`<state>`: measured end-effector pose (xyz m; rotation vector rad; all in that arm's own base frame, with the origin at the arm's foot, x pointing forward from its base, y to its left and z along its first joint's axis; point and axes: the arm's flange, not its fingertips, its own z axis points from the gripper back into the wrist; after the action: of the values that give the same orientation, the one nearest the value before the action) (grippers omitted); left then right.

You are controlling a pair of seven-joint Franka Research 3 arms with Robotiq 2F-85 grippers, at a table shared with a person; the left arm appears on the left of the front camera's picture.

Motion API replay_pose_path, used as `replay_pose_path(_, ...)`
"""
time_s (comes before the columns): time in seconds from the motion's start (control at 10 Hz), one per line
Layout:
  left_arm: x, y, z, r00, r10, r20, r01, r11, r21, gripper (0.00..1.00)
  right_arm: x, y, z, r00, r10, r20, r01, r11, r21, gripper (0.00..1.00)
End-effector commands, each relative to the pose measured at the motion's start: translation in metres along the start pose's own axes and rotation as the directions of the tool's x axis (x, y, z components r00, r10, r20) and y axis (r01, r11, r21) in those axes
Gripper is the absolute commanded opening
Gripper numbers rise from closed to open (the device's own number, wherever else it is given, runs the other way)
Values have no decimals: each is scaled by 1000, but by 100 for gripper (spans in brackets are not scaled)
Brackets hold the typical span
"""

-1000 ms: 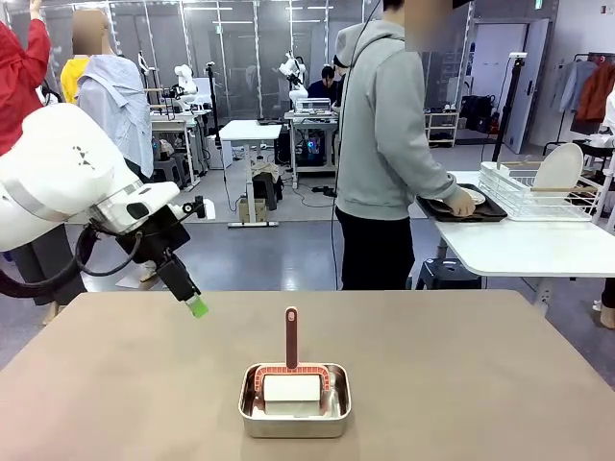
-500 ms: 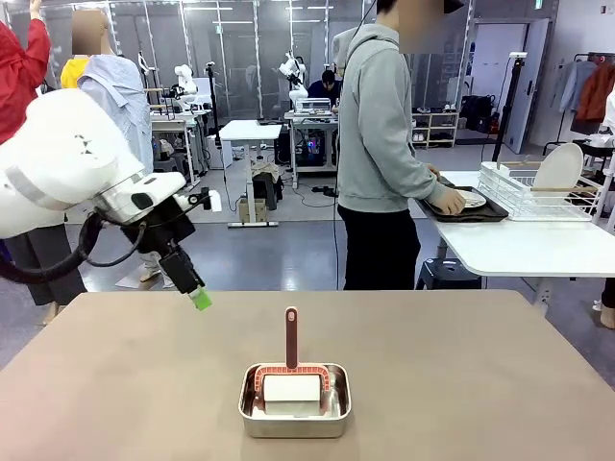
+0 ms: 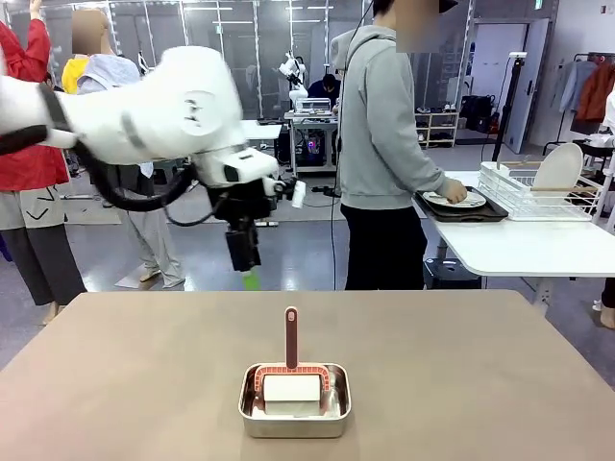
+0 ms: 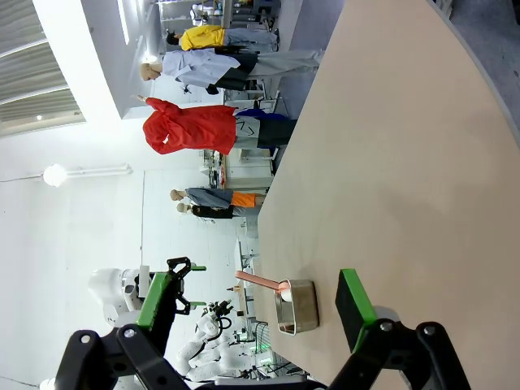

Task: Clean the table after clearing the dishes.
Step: When the right (or left) Handle tray is removed, use the right hand (or left hand) to clean the right (or left) side of the table with the Lint Roller.

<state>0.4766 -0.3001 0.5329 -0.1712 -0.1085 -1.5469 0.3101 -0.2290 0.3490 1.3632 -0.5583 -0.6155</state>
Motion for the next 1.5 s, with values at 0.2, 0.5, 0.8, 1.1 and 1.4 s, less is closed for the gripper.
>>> replay_pose_path(0.2, 40, 27, -26, 994, -5, -112, 4, 1000, -10, 100, -2, 3, 3, 1000, 8, -5, -8, 1000, 0, 100)
replay_pose_path(0.5, 50, 33, -48, 985, 106, -139, -116, 991, -69, 100, -2, 3, 3, 1000, 8, -5, -8, 1000, 0, 100)
replay_pose_path(0.8, 54, 40, -76, 991, 64, -115, -78, 990, -117, 100, -2, 3, 3, 1000, 8, -5, -8, 1000, 0, 100)
replay_pose_path(1.1, 59, 38, -104, 989, 50, -143, -76, 979, -186, 100, -2, 3, 3, 1000, 8, -5, -8, 1000, 0, 100)
replay_pose_path(1.4, 62, 36, -122, 991, 24, -135, -54, 973, -225, 100, -2, 3, 3, 1000, 8, -5, -8, 1000, 0, 100)
